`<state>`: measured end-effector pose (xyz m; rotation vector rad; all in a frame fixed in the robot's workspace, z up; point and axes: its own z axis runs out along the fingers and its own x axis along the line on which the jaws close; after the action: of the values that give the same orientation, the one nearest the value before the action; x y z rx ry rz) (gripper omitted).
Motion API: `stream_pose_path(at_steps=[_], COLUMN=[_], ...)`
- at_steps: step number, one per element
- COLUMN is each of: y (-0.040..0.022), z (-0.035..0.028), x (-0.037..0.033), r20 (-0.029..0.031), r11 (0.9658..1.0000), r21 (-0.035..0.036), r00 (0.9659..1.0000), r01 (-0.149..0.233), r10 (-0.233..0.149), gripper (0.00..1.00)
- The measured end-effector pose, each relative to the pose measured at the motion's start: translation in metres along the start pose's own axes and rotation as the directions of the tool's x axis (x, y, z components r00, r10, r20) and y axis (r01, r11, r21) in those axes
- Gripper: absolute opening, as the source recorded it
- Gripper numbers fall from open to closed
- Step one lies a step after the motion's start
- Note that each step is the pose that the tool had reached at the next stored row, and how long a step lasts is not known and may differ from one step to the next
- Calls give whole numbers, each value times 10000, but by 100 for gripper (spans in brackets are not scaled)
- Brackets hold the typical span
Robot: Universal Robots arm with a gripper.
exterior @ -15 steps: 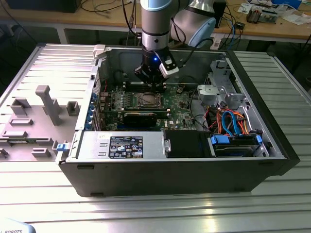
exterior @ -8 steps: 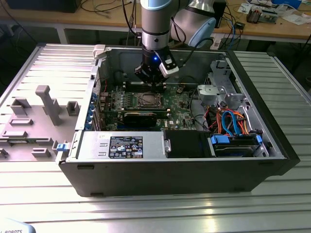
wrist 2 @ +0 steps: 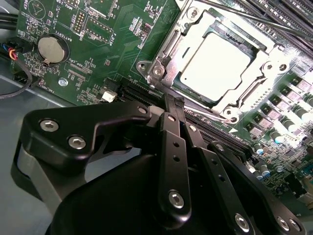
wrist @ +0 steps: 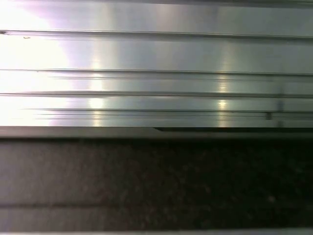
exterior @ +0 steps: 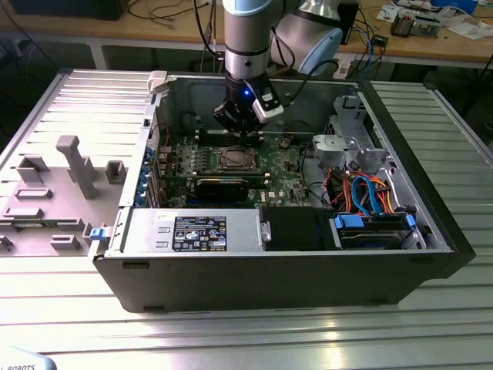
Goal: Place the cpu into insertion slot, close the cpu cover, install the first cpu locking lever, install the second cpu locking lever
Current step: 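Install the first cpu locking lever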
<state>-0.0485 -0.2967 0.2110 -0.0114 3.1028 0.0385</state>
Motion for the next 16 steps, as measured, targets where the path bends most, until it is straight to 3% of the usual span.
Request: stream_pose_path(at_steps=[16], y=[-1], z=[33], x=[-16], r20=[-5], r11=[9995], r21=[309], r00=[10000], r01=[10], r10=[-9], gripper=[11])
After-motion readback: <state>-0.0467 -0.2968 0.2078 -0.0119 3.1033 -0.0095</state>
